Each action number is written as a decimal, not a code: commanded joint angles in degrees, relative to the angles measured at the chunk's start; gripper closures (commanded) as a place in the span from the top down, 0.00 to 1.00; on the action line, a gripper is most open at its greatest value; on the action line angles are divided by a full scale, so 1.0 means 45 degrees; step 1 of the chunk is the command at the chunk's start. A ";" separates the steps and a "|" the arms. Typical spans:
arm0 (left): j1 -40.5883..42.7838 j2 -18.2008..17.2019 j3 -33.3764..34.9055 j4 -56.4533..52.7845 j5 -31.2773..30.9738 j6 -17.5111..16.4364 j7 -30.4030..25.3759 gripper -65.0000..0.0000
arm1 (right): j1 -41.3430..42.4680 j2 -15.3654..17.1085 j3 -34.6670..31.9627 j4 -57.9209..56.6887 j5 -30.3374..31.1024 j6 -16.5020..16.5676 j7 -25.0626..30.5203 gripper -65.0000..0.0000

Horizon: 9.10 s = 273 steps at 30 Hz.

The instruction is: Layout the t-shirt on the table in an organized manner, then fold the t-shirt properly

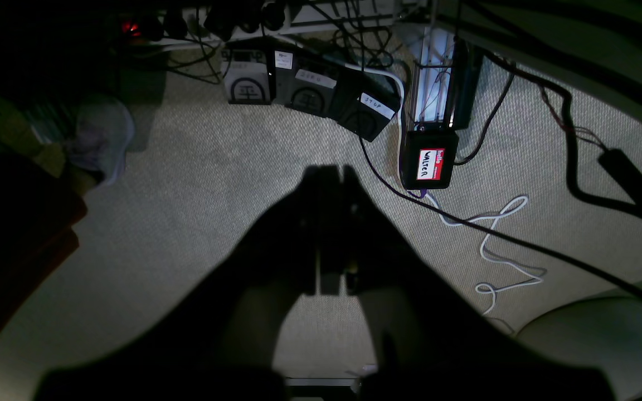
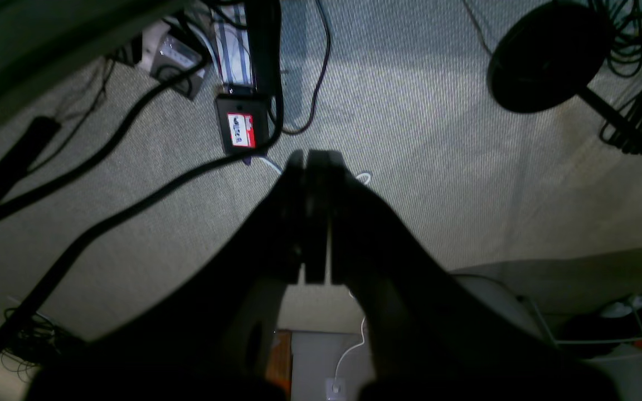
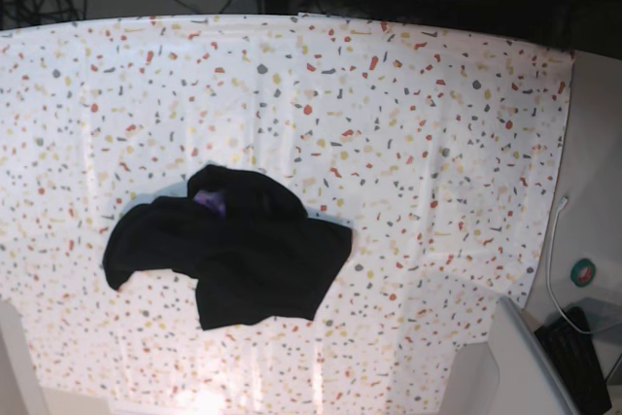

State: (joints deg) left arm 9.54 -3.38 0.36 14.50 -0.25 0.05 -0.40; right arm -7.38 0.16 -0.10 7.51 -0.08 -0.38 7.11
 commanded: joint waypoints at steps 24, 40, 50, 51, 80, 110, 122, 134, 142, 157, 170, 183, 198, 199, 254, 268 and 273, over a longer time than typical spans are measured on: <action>0.0058 -0.0099 -0.0090 0.0069 -0.0013 0.0056 -0.0018 0.00 | 0.0008 0.0169 0.0032 -0.0096 -0.0012 0.0056 -0.0008 0.00; 0.2715 -0.0861 -0.0051 0.3507 -0.0013 0.0056 0.0002 0.00 | -0.4036 0.0462 0.0090 0.5120 0.0046 0.0056 -0.0047 0.00; 0.8029 -0.2756 -0.0149 1.1048 -0.2122 0.0056 0.0002 0.00 | -0.8686 -0.0105 0.3157 1.4224 0.0046 0.0056 -0.3447 0.00; 0.8498 -0.3088 -0.0246 1.1752 -0.2904 0.0056 0.0002 0.00 | -0.8920 -0.0124 0.3255 1.4947 0.0046 0.0056 -0.3779 0.00; 0.5587 -0.2170 -0.3763 2.0504 -0.4740 0.0056 0.4398 0.00 | -0.0246 -0.0066 -0.2723 2.1531 -0.0051 0.0036 -1.0734 0.11; 0.4415 -0.0725 -0.7807 2.0406 -0.4740 -0.1624 0.6019 0.43 | 0.3915 -0.1160 -0.6611 1.4009 -0.8081 0.0017 -0.8409 0.53; 0.4395 -0.0764 -0.7807 1.9703 -0.4740 -0.1624 0.5941 0.43 | 0.4306 -0.1062 -0.4149 1.5220 -0.8178 0.0056 -0.7666 0.00; 0.3965 -0.0783 -0.7807 1.9390 -0.4740 -0.1643 0.5960 0.25 | 0.4716 0.0364 -0.0183 1.6451 -0.8081 0.0114 -0.7647 0.00; 0.3887 -0.0783 -0.7807 1.9332 -0.4740 -0.1643 0.6000 0.13 | 0.5713 0.1009 0.2395 1.5299 -0.8081 0.0114 -0.7627 0.00; 0.4004 -0.0822 -0.8080 1.9351 -0.4740 -0.1643 0.6000 0.08 | 0.6201 0.0325 0.4232 1.5435 -0.8081 0.2634 -0.9073 0.60; 0.3985 -0.0744 -0.8666 1.9429 -0.4740 -0.1643 0.6019 0.08 | 0.4032 -0.1472 -0.6454 1.5318 -0.8061 0.0544 -0.9054 0.68; 0.4180 -0.0744 -0.8666 1.9351 -0.4740 -0.1643 0.6000 0.08 | 0.8350 -0.1785 -0.7021 0.6918 -0.3978 -0.1663 -0.6533 0.68; 0.4063 -0.0744 -0.8666 1.9332 -0.4740 -0.1643 0.6019 0.08 | 0.7861 -0.1804 -0.6982 0.5902 -0.3333 -0.1624 -0.5928 0.00; 0.4063 -0.0744 -0.8666 1.9312 -0.4740 -0.1643 0.6019 0.08 | 0.7764 -0.1804 -0.7021 0.6136 -0.3333 -0.1624 -0.5928 0.00; 0.2969 -0.0861 -0.9956 1.8218 -0.4721 -0.1643 0.6000 0.07 | 0.5791 0.2025 -0.3172 2.0905 -0.5736 0.3689 -0.7999 0.00; 0.3067 -0.1096 -1.1206 1.8218 -0.4623 -0.1643 0.6019 0.07 | 0.6553 -0.1648 -1.0674 2.3816 -0.7827 0.3689 -0.9835 0.00; 0.3086 -0.1154 -1.1225 1.7925 -0.4623 -0.1643 0.5980 0.07 | 0.6338 -0.0886 -0.8955 2.3738 -0.7827 0.3689 -0.9815 0.00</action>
State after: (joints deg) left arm 23.16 -7.75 -49.69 94.61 -21.08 -7.73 27.62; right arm 20.03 -3.79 -41.01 113.71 -33.82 17.23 -37.10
